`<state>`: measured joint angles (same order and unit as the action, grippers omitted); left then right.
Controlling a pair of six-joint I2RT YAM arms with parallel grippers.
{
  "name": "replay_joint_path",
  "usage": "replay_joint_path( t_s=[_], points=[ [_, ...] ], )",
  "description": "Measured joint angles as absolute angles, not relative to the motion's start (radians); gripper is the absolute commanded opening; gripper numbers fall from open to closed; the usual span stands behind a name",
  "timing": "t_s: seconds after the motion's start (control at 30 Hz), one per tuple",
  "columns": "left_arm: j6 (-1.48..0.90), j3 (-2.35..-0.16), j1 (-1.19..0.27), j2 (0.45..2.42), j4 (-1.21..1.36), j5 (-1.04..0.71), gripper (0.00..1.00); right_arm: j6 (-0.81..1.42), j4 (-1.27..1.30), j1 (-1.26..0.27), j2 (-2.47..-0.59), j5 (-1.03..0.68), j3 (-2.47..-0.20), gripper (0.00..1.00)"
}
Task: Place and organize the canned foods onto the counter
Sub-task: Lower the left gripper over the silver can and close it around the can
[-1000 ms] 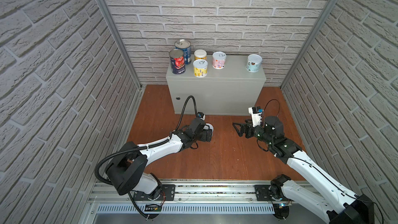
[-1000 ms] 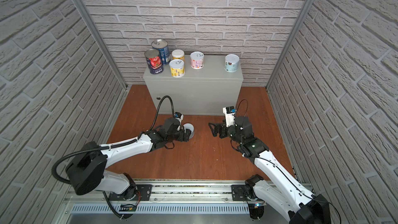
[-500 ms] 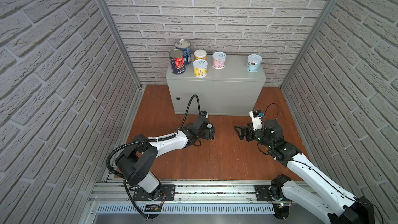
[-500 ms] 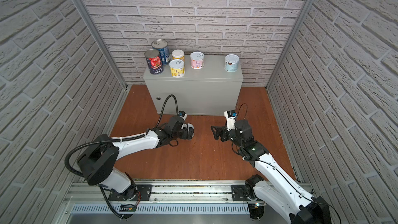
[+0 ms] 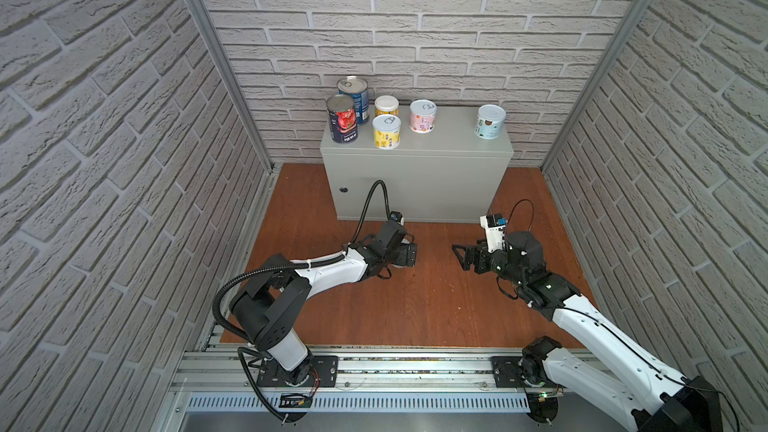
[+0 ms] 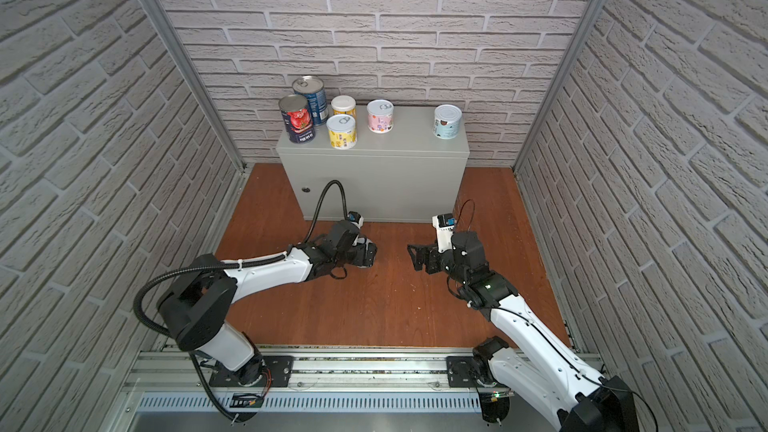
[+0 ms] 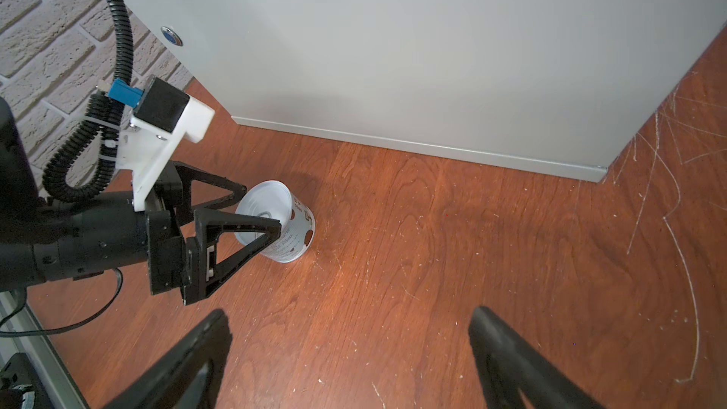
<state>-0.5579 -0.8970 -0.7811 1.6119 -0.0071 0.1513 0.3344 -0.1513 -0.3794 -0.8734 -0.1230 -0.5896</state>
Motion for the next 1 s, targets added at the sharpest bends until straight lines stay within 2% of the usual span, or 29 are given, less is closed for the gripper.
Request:
replay_joint_path(
  t_s=[0.63, 0.77, 0.9, 1.0],
  points=[
    [-0.554, -0.904, -0.781, 1.676, -0.01, 0.186, 0.96, 0.368, -0.187, -0.379, -0.835, -0.06, -0.59, 0.95],
    [-0.55, -0.918, -0.781, 1.688, -0.012, 0.202, 0.9, 0.38, -0.187, -0.379, -0.836, -0.064, -0.589, 0.95],
    [-0.537, -0.932, -0.783, 1.703, -0.011, 0.205, 0.68, 0.387, -0.187, -0.379, -0.84, -0.073, -0.589, 0.95],
    [-0.527, -0.932, -0.783, 1.705, -0.008, 0.205, 0.64, 0.387, -0.187, -0.379, -0.845, -0.082, -0.589, 0.95]
  ],
)
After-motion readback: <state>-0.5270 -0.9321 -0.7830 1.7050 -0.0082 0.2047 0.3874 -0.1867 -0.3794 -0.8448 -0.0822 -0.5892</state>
